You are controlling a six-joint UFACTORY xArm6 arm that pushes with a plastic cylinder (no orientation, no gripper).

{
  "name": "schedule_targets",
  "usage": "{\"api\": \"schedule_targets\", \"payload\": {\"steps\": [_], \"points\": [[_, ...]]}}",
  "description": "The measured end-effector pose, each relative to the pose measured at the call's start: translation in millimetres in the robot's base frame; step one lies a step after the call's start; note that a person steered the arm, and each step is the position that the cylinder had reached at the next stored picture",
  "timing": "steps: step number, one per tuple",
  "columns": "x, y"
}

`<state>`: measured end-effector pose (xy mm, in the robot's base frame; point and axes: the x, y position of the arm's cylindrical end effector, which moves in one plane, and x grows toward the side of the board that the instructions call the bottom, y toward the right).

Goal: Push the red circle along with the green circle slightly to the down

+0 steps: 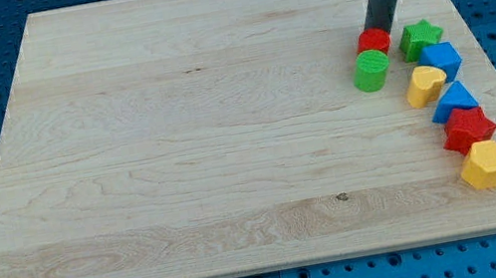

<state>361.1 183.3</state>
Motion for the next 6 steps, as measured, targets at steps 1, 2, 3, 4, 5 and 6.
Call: {"api": "schedule_targets", "payload": {"steps": [1,2,3,4,5,6], "points": [[10,-1],[17,-7],[25,-18],[35,-28],[43,-41],[43,-56]]}}
